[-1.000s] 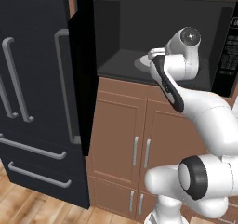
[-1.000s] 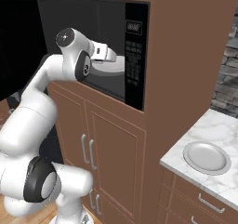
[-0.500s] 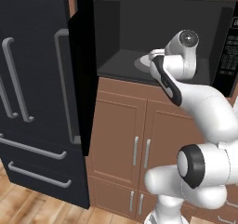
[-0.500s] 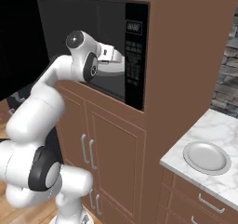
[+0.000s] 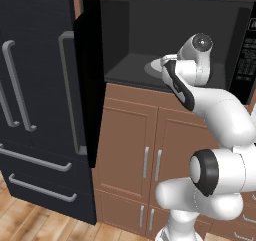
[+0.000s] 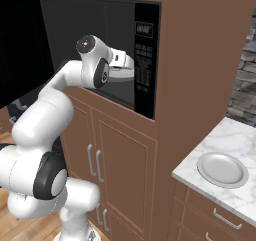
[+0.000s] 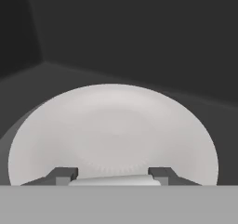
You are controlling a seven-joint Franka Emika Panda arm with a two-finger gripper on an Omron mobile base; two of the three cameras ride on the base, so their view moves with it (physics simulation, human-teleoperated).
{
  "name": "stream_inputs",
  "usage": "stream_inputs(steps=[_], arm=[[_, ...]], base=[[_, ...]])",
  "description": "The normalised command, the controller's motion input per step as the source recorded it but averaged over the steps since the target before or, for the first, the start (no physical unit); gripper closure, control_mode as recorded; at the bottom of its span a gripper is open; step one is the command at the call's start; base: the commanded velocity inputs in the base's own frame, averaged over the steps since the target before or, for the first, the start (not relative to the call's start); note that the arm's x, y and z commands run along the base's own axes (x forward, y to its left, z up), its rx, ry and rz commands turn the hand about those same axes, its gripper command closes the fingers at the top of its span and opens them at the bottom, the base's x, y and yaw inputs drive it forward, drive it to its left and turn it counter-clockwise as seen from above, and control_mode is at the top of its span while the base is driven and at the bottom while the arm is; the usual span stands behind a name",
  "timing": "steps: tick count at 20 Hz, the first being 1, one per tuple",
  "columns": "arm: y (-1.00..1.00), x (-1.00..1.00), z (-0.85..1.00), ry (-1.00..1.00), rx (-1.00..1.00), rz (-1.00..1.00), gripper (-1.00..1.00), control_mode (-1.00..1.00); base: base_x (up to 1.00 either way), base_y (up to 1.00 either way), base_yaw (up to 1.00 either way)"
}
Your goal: Pick the marshmallow from the counter and place it in the microwave. Then turn on the microwave.
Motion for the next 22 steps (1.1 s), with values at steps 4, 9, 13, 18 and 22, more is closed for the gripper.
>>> stream_inputs(steps=[4,9,13,18,22], arm=[[0.00,0.00,-0.02,0.07,0.00,0.00,1.00,-1.00],[0.00,0.04,-0.03,0.06,0.00,0.00,1.00,-1.00],[0.00,0.12,-0.06,0.06,0.00,0.00,1.00,-1.00],[-0.01,0.14,-0.11,0.04,0.00,0.00,1.00,-1.00],[-0.01,0.15,-0.09,0.02,0.00,0.00,1.00,-1.00]], base=[[0.00,0.00,0.00],[0.00,0.00,0.00],[0.00,0.00,0.00],[0.00,0.00,0.00],[0.00,0.00,0.00]])
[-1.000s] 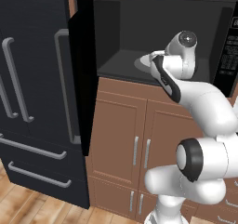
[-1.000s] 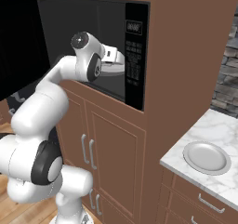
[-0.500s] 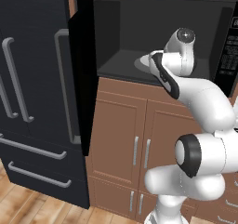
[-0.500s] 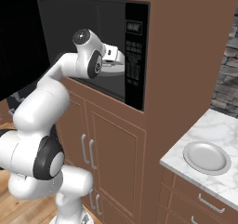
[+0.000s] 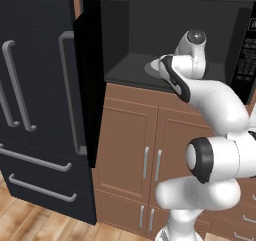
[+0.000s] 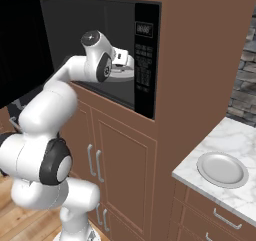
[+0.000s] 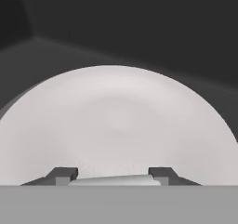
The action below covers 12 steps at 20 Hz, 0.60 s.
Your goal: Pick the marshmallow from the counter and place it in the microwave. Then turn on the microwave.
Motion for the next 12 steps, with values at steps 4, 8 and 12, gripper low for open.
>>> stream_inputs(steps=[4,8,12], arm=[[0.00,0.17,-0.03,0.03,0.00,0.00,1.00,-1.00],[0.00,0.17,-0.03,0.03,0.00,0.00,1.00,-1.00],[-0.01,0.09,0.00,0.04,0.00,0.00,1.00,-1.00]], base=[[0.00,0.00,0.00],[0.00,0.00,0.00],[0.00,0.00,0.00]])
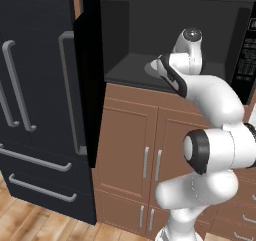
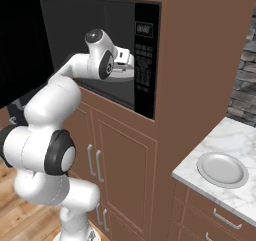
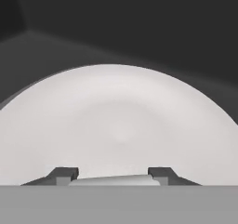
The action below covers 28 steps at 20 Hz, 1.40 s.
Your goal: Pick the marshmallow from the counter and place it in the microwave. Then turn on the microwave.
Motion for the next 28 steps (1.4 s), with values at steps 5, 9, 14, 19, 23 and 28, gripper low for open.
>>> stream_inputs(steps=[5,9,14,19,23,28], arm=[[0.00,0.00,0.00,0.02,0.00,0.00,-1.00,-1.00],[0.00,0.00,0.00,0.00,0.00,0.00,-1.00,-1.00],[0.00,0.00,0.00,0.00,0.00,0.00,-1.00,-1.00],[0.00,-0.19,0.00,-0.11,0.00,0.00,-1.00,-1.00],[0.00,-0.29,0.00,-0.18,0.00,0.00,-1.00,-1.00],[0.00,-0.35,0.03,-0.17,0.00,0.00,-1.00,-1.00]], base=[[0.00,0.00,0.00],[0.00,0.00,0.00],[0.00,0.00,0.00],[0.00,0.00,0.00],[0.00,0.00,0.00],[0.00,0.00,0.00]])
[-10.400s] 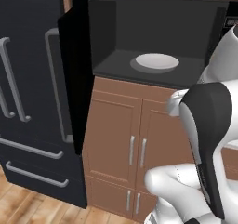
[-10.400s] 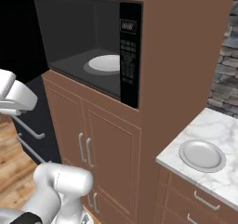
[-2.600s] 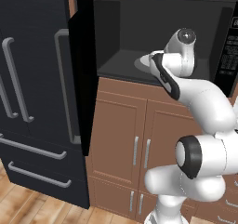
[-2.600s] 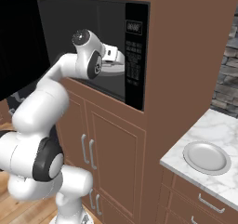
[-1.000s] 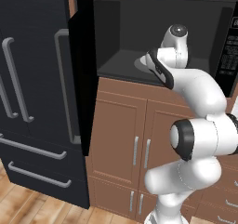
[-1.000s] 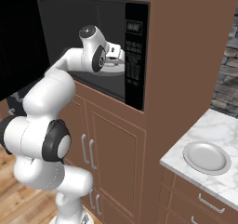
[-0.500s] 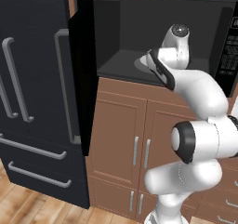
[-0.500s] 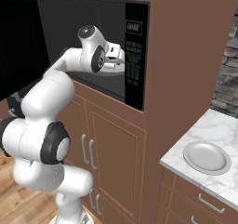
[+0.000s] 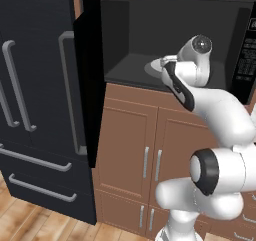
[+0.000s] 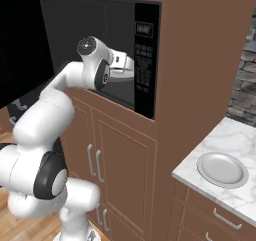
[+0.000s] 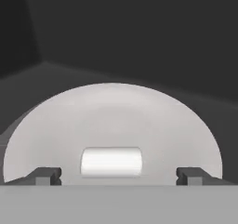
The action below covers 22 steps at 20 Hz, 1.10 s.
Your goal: Pick the marshmallow from the counter and place it in the microwave. Then turn on the microwave.
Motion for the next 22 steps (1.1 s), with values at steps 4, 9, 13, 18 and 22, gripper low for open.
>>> stream_inputs(steps=[4,9,13,18,22], arm=[[0.00,-0.33,0.16,-0.15,0.00,0.00,-1.00,-1.00],[0.00,-0.37,0.25,-0.16,0.00,0.00,-1.00,-1.00],[0.02,-0.41,0.29,-0.14,0.00,0.00,-1.00,-1.00],[0.09,-0.43,0.26,-0.11,0.00,0.00,-1.00,-1.00],[0.21,-0.50,0.23,-0.11,0.00,0.00,-1.00,-1.00]], base=[[0.00,0.00,0.00],[0.00,0.00,0.00],[0.00,0.00,0.00],[0.00,0.00,0.00],[0.00,0.00,0.00]])
